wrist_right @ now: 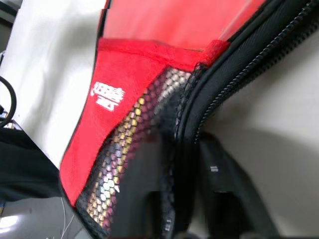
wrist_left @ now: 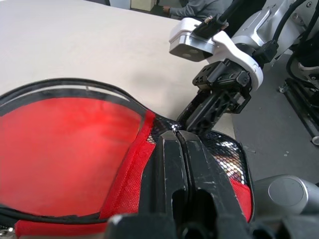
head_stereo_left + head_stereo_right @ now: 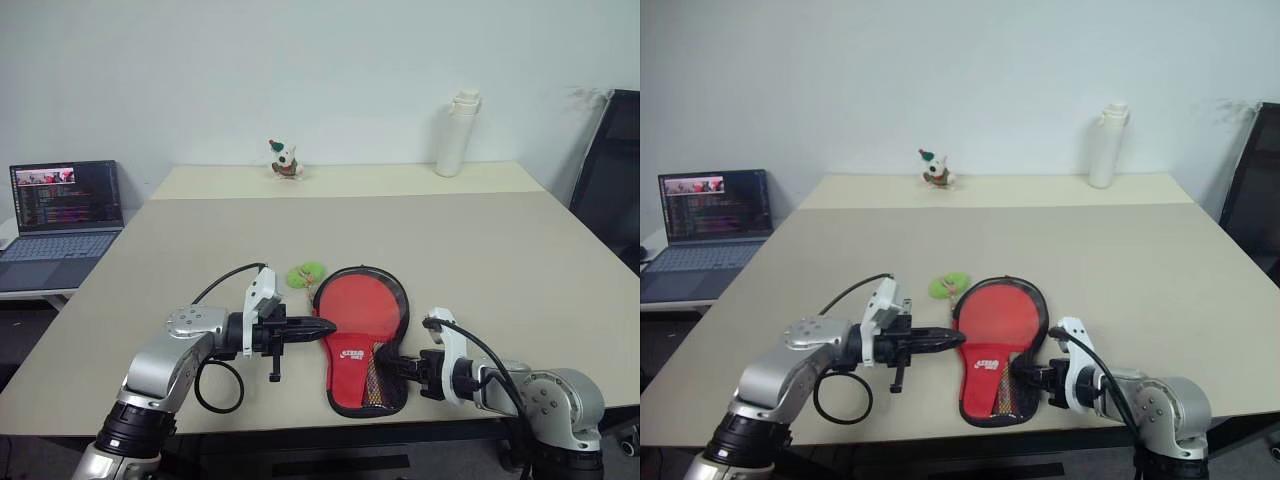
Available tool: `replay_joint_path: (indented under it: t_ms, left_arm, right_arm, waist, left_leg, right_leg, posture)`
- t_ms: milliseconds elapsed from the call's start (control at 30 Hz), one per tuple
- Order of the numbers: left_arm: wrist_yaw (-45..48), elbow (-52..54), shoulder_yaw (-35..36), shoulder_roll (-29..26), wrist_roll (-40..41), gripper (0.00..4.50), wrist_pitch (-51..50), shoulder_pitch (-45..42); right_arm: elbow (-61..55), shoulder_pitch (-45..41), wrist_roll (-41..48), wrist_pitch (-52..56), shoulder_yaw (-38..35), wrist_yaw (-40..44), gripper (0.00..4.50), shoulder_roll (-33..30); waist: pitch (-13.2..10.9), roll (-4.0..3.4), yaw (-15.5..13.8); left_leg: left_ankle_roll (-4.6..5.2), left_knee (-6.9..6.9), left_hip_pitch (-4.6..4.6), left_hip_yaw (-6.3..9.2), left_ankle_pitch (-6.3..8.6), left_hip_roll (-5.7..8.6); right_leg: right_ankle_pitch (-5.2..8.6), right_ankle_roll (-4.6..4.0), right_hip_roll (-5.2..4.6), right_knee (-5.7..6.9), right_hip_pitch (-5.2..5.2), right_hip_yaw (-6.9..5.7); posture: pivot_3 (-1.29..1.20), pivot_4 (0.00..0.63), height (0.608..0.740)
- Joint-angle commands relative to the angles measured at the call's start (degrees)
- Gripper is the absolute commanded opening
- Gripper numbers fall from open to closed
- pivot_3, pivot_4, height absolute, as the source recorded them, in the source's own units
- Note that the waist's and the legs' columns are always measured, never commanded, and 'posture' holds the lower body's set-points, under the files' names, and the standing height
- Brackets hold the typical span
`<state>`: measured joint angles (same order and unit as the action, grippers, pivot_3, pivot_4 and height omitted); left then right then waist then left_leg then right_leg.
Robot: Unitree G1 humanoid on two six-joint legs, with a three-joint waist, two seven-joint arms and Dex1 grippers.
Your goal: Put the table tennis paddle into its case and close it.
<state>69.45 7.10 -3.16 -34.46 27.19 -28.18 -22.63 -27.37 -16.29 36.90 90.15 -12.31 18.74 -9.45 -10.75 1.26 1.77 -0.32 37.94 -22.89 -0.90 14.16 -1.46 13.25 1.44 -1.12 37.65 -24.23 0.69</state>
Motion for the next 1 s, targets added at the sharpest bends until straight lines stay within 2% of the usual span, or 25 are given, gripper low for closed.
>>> replay_joint_path:
  t_ms: [33, 233, 267, 467, 533, 1000]
  left_arm:
    - [0.25, 0.74, 0.24, -0.57, 0.55, 0.0, 1.15, 0.16]
    - [-0.05, 0.46, 0.45, -0.48, 0.47, 0.0, 1.52, 0.5]
    - [-0.08, 0.34, 0.52, -0.47, 0.48, 0.0, 1.6, 0.53]
    - [-1.04, -0.3, 1.33, -0.8, 0.34, 0.0, 1.81, 0.76]
    - [-2.48, -0.47, 3.01, -1.22, 0.55, 0.0, 1.62, 1.38]
    - [-12.45, 1.06, 8.49, -1.21, 0.43, 0.0, -0.09, 2.34]
  right_arm:
    - [-4.67, 1.28, 1.31, 0.78, -0.97, 0.31, 2.24, -1.26]
    - [-9.52, 3.2, 3.25, -3.08, -0.51, 4.03, 4.29, -8.8]
    - [-9.95, 3.14, 3.92, -4.11, -0.83, 5.0, 4.46, -9.73]
    - [-10.57, 2.74, 7.3, -8.69, -3.14, 8.64, 4.46, -13.0]
    - [-10.52, 1.96, 6.33, -14.04, -2.56, 9.82, 4.46, -14.16]
    - [-0.57, -3.74, -0.9, -35.28, 6.72, 15.98, 4.46, -20.64]
  waist:
    - [0.0, 0.0, 0.0]
    - [0.0, 0.0, -0.04]
    - [0.0, 0.01, -0.05]
    - [0.0, 0.01, -0.06]
    - [0.0, 0.01, -0.04]
    - [-0.01, 0.03, -0.1]
  left_leg:
    - [0.0, 0.0, 0.0, 0.0, 0.0, 0.0]
    - [0.0, 0.01, -0.01, 0.01, 0.01, 0.02]
    - [0.0, 0.01, -0.01, 0.01, 0.01, 0.02]
    - [0.01, -0.03, -0.01, 0.01, 0.02, -0.01]
    - [0.01, -0.03, -0.03, 0.01, 0.02, -0.01]
    - [0.02, -0.06, -0.08, -0.02, 0.07, -0.02]
  right_leg:
    - [0.0, 0.0, 0.0, 0.0, 0.0, 0.0]
    - [0.0, 0.0, -0.03, -0.14, 0.05, -0.02]
    - [0.0, 0.0, -0.02, -0.15, 0.06, -0.03]
    - [0.0, 0.0, 0.01, -0.19, 0.06, -0.03]
    - [0.0, 0.01, 0.01, -0.23, 0.06, -0.03]
    - [-0.02, 0.04, 0.0, -0.46, 0.1, -0.03]
  posture:
    - [0.0, 0.15, 0.74]
    - [0.0, 0.15, 0.74]
    - [0.0, 0.15, 0.74]
    - [0.0, 0.15, 0.74]
    - [0.0, 0.15, 0.74]
    - [0.0, 0.15, 0.74]
